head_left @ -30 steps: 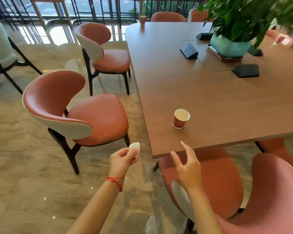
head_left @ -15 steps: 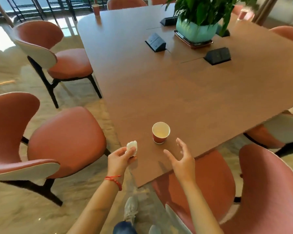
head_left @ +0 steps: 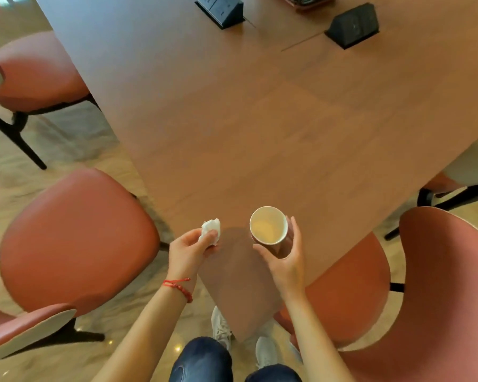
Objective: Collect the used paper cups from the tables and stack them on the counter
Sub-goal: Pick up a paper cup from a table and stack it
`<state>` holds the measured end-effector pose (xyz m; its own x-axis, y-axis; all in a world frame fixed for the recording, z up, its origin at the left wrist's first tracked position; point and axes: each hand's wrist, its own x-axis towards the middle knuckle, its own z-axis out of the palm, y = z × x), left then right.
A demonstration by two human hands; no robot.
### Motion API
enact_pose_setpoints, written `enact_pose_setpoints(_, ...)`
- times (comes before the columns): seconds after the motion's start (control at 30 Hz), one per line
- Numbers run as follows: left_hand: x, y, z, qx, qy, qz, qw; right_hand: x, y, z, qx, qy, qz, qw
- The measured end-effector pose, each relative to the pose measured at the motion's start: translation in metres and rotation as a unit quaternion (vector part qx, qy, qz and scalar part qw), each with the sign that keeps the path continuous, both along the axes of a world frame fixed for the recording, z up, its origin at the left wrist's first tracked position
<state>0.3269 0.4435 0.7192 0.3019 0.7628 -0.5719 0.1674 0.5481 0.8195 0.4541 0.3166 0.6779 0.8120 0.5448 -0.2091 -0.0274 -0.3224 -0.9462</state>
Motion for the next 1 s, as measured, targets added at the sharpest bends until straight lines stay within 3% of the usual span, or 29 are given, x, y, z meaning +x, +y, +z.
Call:
enact_pose_setpoints(0.33, 0.009, 0.012, -0.027, -0.024, 0.011, -0.020, 0.999, 0.007, 0.020, -0.021, 0.009, -0.046, -0.007, 0.999)
enact_pose_setpoints(0.6, 0.001, 0.019, -0.024, -0.019, -0.005, -0.007, 1.000, 0.010, 0.032, 0.006, 0.051, -0.027, 0.009, 0.998)
enact_pose_setpoints(1.0, -0.041, -0.023, 0.013, 0.010, -0.056, 0.153, 0.987, 0.002, 0.012, 0.040, 0.073, 0.035, 0.186, 0.979)
